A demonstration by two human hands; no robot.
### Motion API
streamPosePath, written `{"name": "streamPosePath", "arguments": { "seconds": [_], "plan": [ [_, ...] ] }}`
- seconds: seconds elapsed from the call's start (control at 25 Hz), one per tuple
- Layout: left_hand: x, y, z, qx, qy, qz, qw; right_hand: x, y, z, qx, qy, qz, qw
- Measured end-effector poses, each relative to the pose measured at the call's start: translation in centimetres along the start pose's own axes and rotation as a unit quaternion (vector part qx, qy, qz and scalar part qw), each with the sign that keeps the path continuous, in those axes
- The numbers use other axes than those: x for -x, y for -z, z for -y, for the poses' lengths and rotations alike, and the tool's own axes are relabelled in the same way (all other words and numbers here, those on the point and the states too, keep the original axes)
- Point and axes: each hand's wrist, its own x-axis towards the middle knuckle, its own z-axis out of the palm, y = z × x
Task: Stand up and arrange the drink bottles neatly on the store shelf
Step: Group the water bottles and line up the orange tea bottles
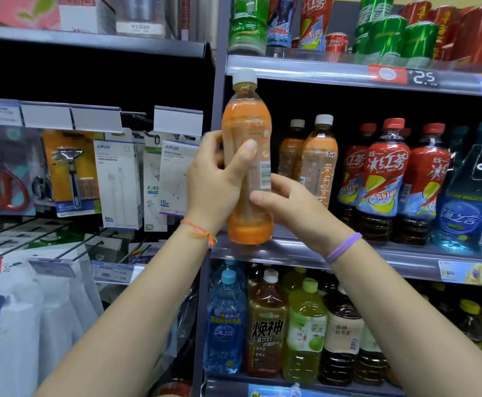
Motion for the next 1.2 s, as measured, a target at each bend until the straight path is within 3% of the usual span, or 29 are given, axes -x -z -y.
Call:
{"name": "streamPosePath", "arguments": {
  "seconds": [0.16, 0.28, 0.52, 1.0, 1.2],
  "plan": [
    [-0.6, 0.6, 2.4, -0.220, -0.122, -0.065, 0.966, -0.9, -0.2, -1.0, 0.127, 0.043, -0.153, 0.979],
    [0.2, 1.2, 3.7, -0.291, -0.113, -0.057, 0.948, -2.0, -0.3, -2.1, 0.177, 0.039, -0.200, 0.963],
    [2.1, 1.2, 5.4, -0.298, -0.059, 0.022, 0.952, -3.2, -1.2, -2.9, 0.178, 0.026, -0.228, 0.957],
    [3.7, -0.4, 6.5, -0.296, -0.032, 0.020, 0.954, -3.9, -1.4, -4.2, 0.241, -0.031, -0.271, 0.931],
    [3.7, -0.6, 7.2, -0.276, -0.037, 0.001, 0.960, -4.3, -2.2, -4.5, 0.301, -0.002, -0.272, 0.914]
  ]
}}
